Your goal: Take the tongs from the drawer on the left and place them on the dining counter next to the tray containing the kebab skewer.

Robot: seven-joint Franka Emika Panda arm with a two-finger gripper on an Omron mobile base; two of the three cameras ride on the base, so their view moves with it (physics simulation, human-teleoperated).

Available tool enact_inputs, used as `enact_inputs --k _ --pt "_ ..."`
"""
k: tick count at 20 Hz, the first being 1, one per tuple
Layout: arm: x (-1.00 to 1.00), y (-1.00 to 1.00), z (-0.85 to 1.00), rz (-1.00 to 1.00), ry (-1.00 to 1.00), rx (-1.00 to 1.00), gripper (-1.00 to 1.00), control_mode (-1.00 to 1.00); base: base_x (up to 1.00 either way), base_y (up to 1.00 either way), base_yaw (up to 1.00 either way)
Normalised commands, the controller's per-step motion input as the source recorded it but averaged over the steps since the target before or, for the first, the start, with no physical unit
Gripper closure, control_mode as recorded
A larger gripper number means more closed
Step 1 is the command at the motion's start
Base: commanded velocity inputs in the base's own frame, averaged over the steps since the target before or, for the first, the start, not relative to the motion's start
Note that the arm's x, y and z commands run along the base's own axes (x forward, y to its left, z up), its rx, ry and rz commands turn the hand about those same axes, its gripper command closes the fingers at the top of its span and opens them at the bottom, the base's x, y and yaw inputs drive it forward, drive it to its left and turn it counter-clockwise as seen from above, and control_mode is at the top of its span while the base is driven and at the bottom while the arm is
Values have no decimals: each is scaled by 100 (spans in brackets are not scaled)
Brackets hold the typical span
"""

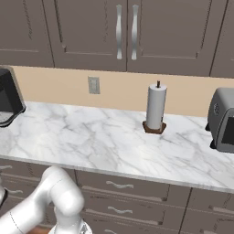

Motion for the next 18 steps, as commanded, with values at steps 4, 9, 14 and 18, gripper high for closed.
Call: enact_inputs --k 4,9,14,18 --pt "0 -28 -38 5 -5 0 -100 -100 0 0 0" --pt "0 -12 -14 2 -1 0 -100 -100 0 0 0" --pt "14 0 -23 0 0 0 -100 -100 0 0 0" --pt "18 0 -37 0 0 0 -100 -100 0 0 0"
